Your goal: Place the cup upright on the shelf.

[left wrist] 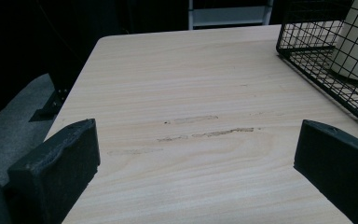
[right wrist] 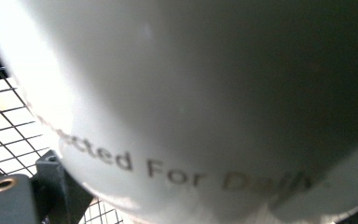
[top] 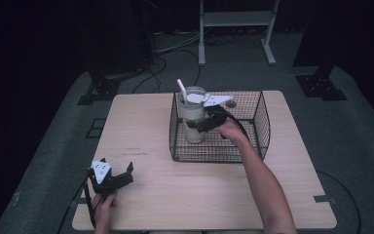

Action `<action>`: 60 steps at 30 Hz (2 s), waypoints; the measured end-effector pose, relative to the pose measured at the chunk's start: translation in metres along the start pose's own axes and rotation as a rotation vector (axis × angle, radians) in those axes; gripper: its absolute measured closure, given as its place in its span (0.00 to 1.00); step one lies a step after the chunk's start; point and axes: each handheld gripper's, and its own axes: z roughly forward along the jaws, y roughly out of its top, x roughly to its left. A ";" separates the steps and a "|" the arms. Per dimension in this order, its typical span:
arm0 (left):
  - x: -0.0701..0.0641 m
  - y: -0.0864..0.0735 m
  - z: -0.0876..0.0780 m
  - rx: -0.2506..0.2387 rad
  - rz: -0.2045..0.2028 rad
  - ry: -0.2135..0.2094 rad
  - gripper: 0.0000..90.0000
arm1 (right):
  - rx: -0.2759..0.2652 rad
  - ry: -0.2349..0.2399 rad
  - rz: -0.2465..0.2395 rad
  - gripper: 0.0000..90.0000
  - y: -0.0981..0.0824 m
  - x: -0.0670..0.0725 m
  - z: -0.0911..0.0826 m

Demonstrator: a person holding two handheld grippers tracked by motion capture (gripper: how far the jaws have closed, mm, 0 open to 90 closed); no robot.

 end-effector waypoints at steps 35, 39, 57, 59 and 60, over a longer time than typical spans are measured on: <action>0.000 0.000 0.000 0.002 0.000 0.000 0.00 | 0.021 0.007 -0.050 0.08 -0.002 0.000 -0.009; 0.000 0.000 0.000 0.000 0.000 -0.001 0.00 | 0.023 0.004 -0.056 0.08 -0.003 0.001 -0.011; 0.000 0.000 0.000 0.001 -0.002 -0.004 0.00 | 0.031 -0.003 -0.063 0.08 -0.003 0.001 -0.014; 0.000 0.000 0.000 0.000 -0.003 -0.004 0.00 | 0.033 -0.004 -0.061 0.08 -0.003 0.001 -0.015; 0.000 0.000 0.000 0.000 -0.003 -0.004 0.00 | 0.035 -0.005 -0.060 0.08 -0.003 0.001 -0.015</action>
